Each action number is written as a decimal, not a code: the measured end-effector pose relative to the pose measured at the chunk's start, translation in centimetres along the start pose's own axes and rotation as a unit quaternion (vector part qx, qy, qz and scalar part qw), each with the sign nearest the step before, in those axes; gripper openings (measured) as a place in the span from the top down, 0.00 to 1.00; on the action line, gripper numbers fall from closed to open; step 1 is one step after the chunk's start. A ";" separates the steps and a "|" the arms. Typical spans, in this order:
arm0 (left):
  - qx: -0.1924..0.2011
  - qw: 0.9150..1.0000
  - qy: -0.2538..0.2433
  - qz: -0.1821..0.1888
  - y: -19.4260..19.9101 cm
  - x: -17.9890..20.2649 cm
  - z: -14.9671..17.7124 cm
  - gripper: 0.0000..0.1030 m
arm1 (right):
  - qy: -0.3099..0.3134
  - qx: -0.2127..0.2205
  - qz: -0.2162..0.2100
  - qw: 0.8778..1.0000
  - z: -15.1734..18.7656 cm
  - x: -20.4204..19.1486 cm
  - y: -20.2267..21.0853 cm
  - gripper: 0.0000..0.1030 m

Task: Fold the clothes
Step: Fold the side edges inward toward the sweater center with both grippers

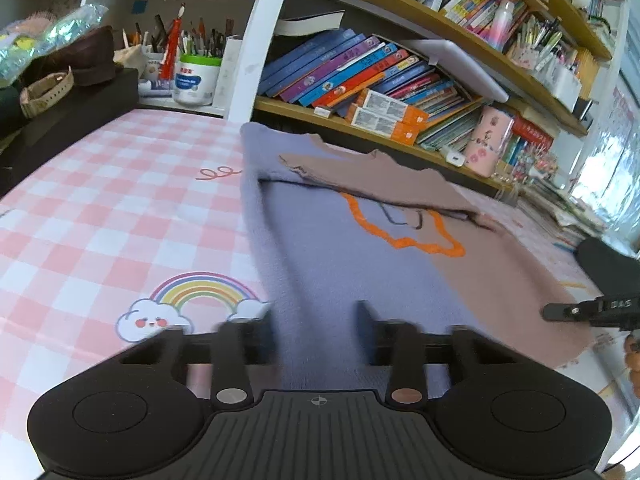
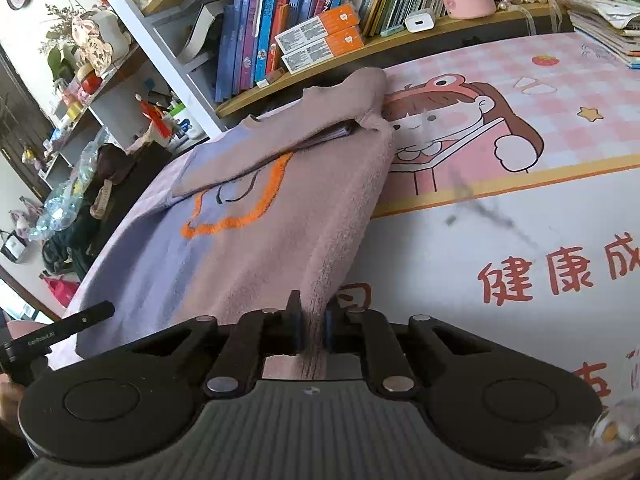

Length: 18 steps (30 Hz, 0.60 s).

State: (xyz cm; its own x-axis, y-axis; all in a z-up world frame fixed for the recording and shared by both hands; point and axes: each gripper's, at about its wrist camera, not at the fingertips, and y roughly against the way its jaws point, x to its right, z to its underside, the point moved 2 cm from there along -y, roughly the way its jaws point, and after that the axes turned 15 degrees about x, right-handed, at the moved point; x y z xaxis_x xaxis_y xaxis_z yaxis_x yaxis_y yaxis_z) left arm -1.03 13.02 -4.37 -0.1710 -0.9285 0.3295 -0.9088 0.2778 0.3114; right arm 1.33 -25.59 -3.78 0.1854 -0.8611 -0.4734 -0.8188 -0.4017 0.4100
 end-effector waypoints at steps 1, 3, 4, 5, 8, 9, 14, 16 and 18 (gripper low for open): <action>0.000 1.000 0.000 0.003 0.1 0.0 0.0 0.83 | 0.000 0.002 0.001 1.000 0.1 0.1 0.2 0.92; -0.001 1.000 0.001 0.008 0.2 0.1 0.1 0.89 | 0.001 0.003 0.000 1.000 0.3 0.2 1.1 0.92; -0.001 1.000 0.001 0.010 0.3 0.1 0.2 0.89 | 0.001 0.004 -0.001 1.000 0.4 0.2 1.6 0.92; -0.004 1.000 -0.002 0.022 0.5 0.5 0.3 0.89 | 0.003 0.004 -0.002 1.000 0.5 0.2 2.3 0.92; -0.020 0.998 -0.011 0.053 1.7 1.7 0.8 0.90 | 0.008 0.001 -0.004 1.000 1.2 0.3 5.3 0.92; -0.025 0.998 -0.014 0.061 2.3 2.1 0.9 0.90 | 0.009 0.000 -0.005 1.000 1.4 0.4 6.3 0.92; -0.022 0.998 -0.022 0.062 5.6 3.0 1.1 0.90 | -0.007 0.006 -0.005 1.000 2.7 1.2 10.1 0.92; -0.023 0.998 -0.022 0.056 5.6 3.0 1.2 0.89 | -0.011 0.010 -0.004 1.000 3.0 1.4 10.7 0.92; -0.024 0.998 -0.022 0.051 5.6 3.0 1.3 0.89 | -0.014 0.014 -0.004 1.000 3.0 1.6 10.7 0.92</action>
State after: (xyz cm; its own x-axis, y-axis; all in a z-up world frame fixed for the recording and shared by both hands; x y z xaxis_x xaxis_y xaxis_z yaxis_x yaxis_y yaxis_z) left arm -7.13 11.45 -2.75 -0.2792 -0.9044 0.3227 -0.8669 0.3819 0.3204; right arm -8.74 -30.35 -2.46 0.1760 -0.8488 -0.4986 -0.8323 -0.3988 0.3852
